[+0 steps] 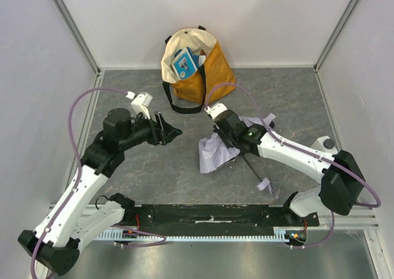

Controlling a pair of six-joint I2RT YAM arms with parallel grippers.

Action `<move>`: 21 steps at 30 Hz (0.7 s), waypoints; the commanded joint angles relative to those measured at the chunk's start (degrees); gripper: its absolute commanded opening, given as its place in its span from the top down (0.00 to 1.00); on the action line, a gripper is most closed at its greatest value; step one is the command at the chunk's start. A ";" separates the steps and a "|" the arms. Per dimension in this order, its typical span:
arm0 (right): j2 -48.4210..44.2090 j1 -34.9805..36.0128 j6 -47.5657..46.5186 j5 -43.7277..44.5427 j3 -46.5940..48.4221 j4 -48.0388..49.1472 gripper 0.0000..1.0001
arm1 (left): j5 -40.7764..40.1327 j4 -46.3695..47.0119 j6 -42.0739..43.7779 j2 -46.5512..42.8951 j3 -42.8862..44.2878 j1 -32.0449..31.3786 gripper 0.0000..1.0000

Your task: Put away the umbrella

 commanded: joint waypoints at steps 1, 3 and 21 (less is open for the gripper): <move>0.13 -1.77 -3.56 18.86 10.43 -10.72 1.00 | -8.97 -5.81 3.90 -4.64 3.10 -0.13 0.31; 1.53 -1.86 -5.77 27.11 14.73 -13.62 1.00 | -7.74 -6.42 3.73 -5.69 2.93 -0.21 0.32; 17.27 -3.09 -25.59 45.50 28.60 -12.74 1.00 | 12.08 7.48 -14.60 -20.91 -19.88 -0.13 0.41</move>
